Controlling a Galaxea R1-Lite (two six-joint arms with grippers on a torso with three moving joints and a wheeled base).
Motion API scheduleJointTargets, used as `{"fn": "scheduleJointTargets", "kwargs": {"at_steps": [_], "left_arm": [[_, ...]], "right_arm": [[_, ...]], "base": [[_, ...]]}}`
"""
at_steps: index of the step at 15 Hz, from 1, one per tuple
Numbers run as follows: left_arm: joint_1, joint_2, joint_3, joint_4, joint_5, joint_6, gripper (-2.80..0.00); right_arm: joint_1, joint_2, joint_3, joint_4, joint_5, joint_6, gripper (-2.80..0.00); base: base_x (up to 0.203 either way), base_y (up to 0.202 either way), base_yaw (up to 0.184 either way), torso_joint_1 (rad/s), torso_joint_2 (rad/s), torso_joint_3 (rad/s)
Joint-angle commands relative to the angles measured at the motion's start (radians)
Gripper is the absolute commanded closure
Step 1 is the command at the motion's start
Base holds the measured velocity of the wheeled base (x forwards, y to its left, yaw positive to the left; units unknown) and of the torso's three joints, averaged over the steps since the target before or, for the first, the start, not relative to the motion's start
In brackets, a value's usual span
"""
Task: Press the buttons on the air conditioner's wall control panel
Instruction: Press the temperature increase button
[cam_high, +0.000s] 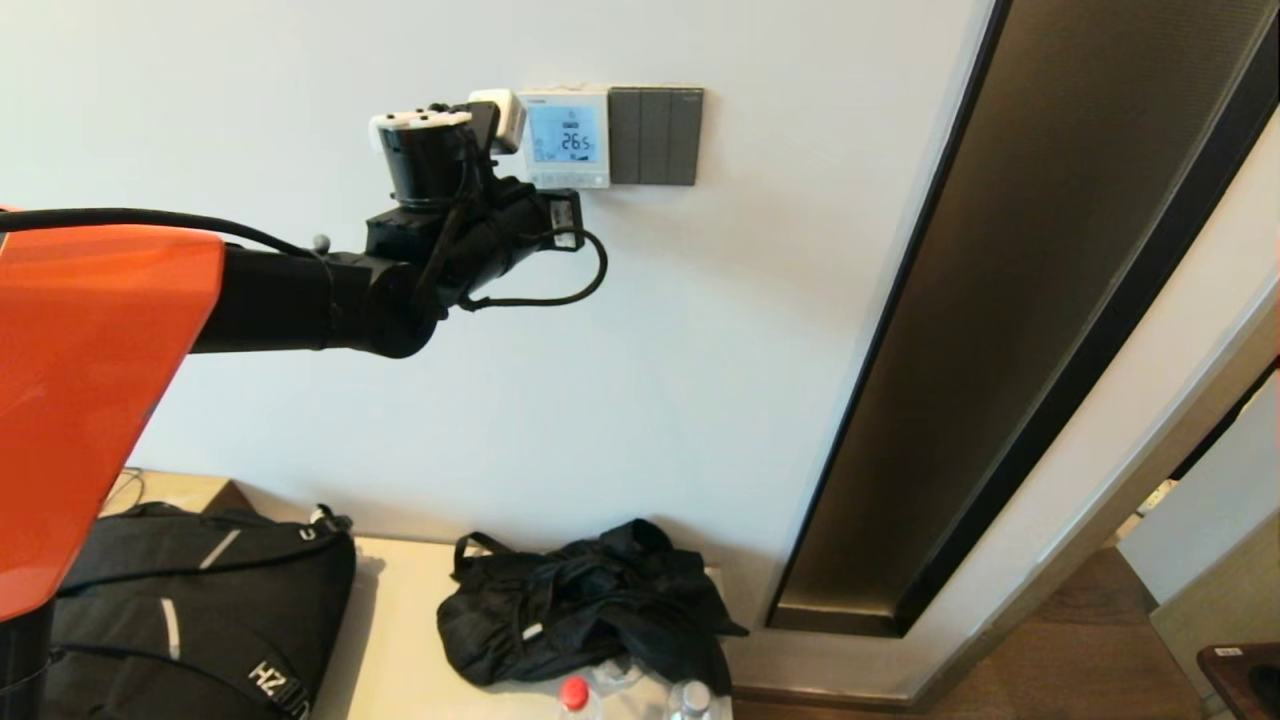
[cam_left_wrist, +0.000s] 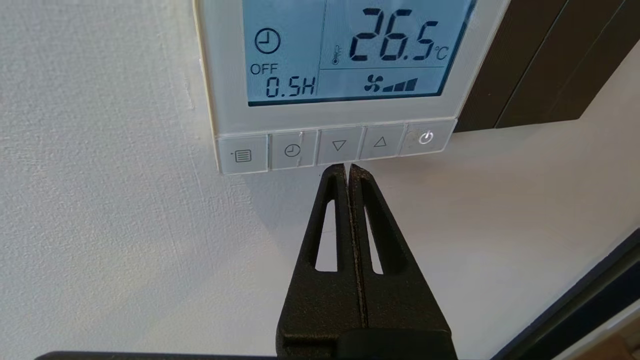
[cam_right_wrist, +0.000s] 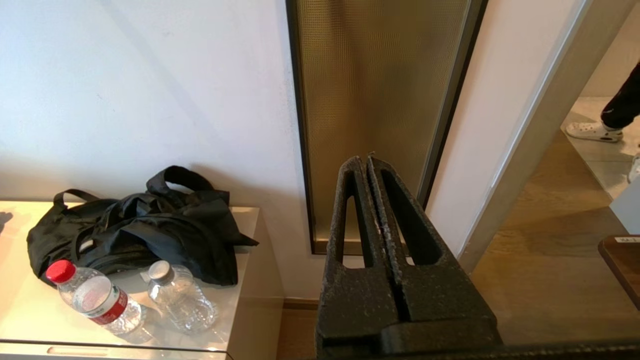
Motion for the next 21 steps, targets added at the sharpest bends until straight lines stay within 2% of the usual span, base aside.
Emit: {"fn": "scheduleJointTargets", "kwargs": {"at_steps": [1,4,6,21], "left_arm": [[0.000,-0.016,0.022,-0.013,0.000,-0.002,0.00],[-0.002,-0.049,0.095,-0.032,0.000,-0.001,0.00],[-0.002,-0.057,0.099,-0.039,-0.002,0.002,0.00],[0.000,0.006,-0.008,-0.003,-0.003,0.004,0.00]], "right_arm": [[0.000,0.000,0.000,0.000,0.000,-0.001,0.00],[0.000,0.000,0.001,0.000,0.000,-0.001,0.00],[0.000,0.000,0.001,0.000,0.000,-0.002,0.00],[0.000,0.000,0.000,0.000,0.000,0.001,0.00]], "base": [[0.000,0.000,0.000,0.000,0.00,0.000],[0.000,0.000,0.000,0.000,0.00,0.000],[0.000,0.000,0.000,0.000,0.00,0.000],[0.000,0.000,0.000,0.000,0.00,0.000]]}}
